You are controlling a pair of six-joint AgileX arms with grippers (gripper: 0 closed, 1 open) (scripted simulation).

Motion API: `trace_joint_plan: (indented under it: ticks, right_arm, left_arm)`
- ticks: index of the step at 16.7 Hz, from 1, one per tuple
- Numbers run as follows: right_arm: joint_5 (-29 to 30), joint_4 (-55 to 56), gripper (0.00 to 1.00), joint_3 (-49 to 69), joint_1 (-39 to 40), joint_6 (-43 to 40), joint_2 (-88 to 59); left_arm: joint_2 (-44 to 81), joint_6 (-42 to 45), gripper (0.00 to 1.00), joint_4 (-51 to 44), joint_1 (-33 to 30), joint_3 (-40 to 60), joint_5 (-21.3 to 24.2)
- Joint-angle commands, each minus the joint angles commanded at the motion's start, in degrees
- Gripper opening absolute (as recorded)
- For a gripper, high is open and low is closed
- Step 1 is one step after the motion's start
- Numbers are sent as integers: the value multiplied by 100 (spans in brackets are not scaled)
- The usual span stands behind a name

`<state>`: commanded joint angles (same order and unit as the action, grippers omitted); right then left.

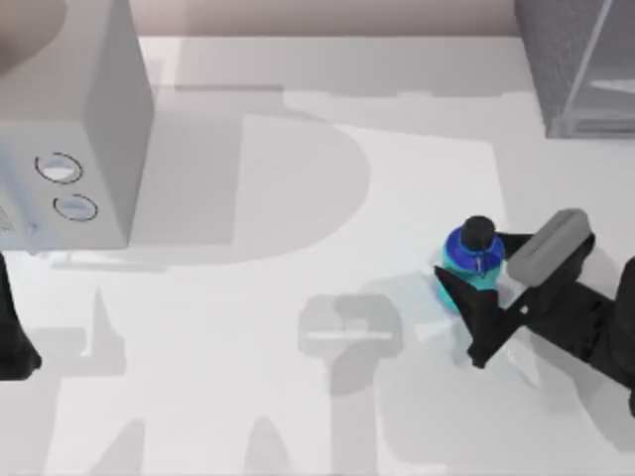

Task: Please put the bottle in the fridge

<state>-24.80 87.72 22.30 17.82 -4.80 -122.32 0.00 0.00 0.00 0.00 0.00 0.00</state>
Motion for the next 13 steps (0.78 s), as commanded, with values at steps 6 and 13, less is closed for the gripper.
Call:
trace_joint_plan:
  ticks: [6, 13]
  right_arm:
    - [0, 0, 3, 0, 0, 0, 0]
    - [0, 0, 1, 0, 0, 0, 0]
  left_arm:
    - [0, 0, 100, 0, 0, 0, 0]
    - [0, 0, 100, 0, 0, 0, 0]
